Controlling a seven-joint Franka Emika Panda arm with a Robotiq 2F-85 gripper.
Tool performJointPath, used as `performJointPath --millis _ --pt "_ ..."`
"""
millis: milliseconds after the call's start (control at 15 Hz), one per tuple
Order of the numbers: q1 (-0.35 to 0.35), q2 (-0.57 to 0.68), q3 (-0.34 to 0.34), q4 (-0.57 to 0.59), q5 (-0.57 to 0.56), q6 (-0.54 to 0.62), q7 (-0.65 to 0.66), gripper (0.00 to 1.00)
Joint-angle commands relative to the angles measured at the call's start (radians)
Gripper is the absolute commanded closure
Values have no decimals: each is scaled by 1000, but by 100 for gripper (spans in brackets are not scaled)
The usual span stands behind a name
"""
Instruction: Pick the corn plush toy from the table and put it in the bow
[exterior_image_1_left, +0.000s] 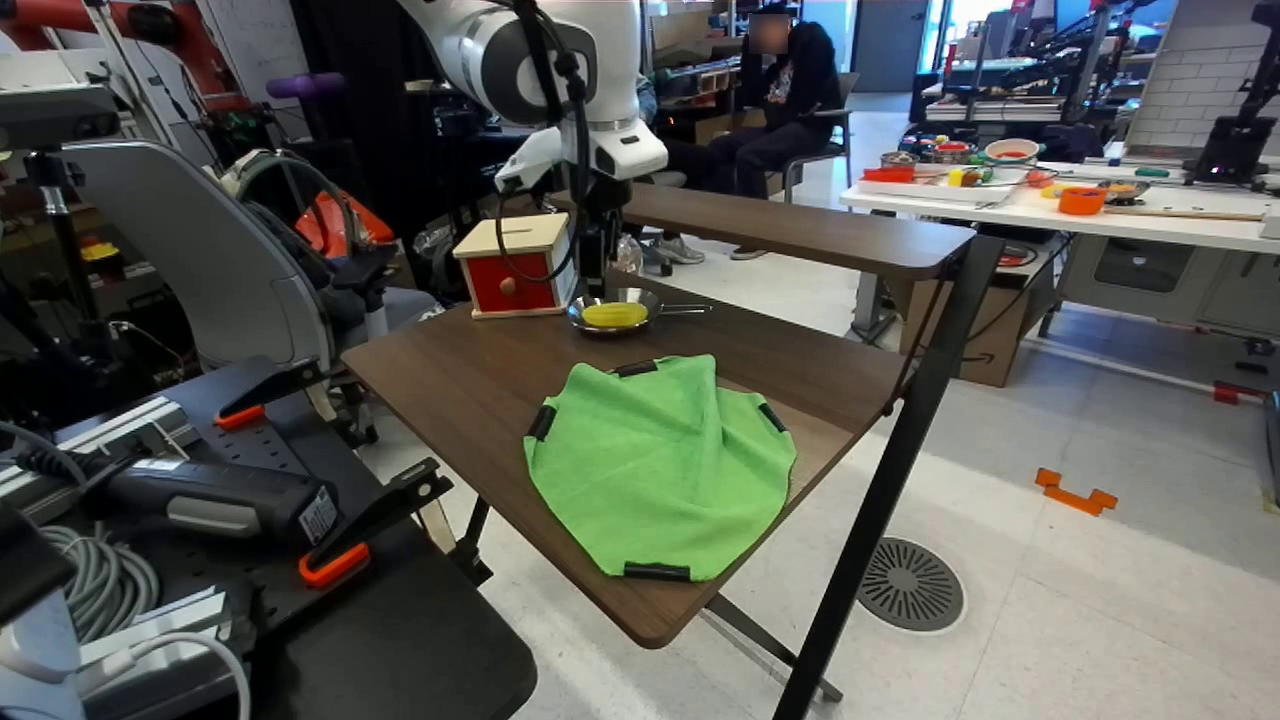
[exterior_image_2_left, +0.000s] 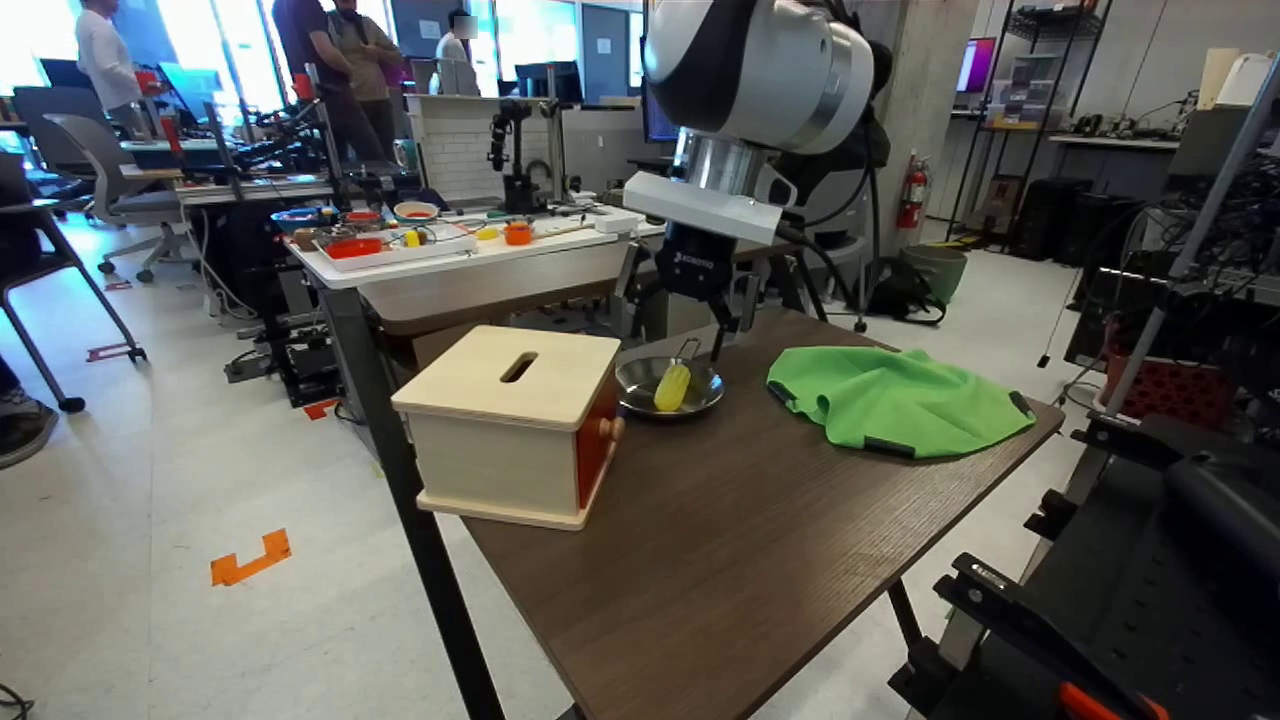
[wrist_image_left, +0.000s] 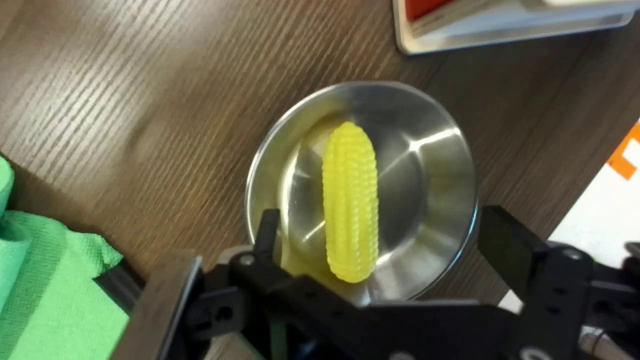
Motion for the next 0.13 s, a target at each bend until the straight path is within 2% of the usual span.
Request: performJointPath --millis 0,67 --pt "4 -32 10 -44 4 14 -31 0" --pt "7 -66 23 -89 7 23 -54 0"
